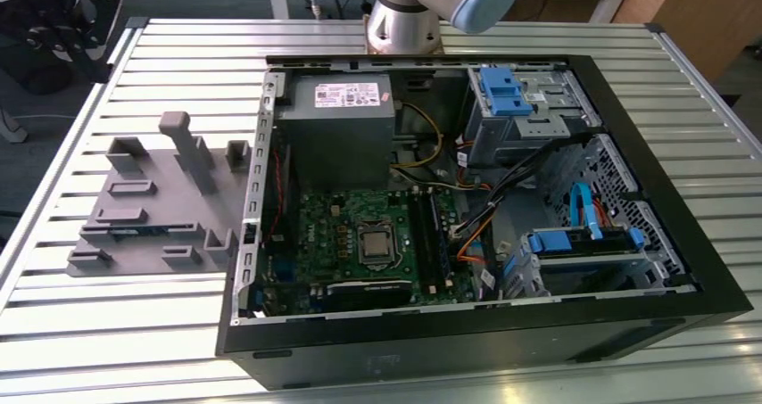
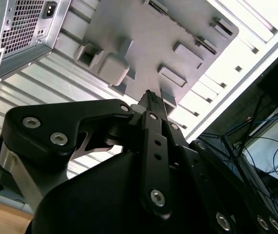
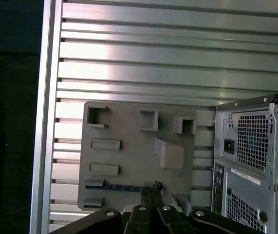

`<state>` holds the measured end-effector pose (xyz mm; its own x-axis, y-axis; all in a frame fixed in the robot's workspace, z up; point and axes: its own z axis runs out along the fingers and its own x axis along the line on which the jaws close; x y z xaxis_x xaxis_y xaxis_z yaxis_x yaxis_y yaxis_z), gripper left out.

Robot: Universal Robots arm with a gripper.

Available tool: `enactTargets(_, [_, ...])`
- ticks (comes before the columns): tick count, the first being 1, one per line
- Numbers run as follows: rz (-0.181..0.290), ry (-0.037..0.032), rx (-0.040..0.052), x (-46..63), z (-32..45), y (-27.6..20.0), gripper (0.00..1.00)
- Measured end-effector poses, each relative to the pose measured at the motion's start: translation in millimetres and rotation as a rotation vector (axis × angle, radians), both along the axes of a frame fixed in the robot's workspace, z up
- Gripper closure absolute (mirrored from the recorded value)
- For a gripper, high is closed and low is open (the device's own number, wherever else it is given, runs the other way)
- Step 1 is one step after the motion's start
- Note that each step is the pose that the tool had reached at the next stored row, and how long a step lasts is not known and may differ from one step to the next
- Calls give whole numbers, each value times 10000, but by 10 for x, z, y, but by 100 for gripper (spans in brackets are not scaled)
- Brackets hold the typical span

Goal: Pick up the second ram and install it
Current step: 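Pick up the second ram and move it above second insertion slot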

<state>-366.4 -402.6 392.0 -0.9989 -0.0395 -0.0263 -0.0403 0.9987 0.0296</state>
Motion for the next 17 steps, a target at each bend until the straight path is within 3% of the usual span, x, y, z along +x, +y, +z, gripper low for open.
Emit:
enactTargets(7, [685, 0, 0, 0, 0, 0, 89])
enactTargets(17, [1265, 0, 0, 0, 0, 0, 89])
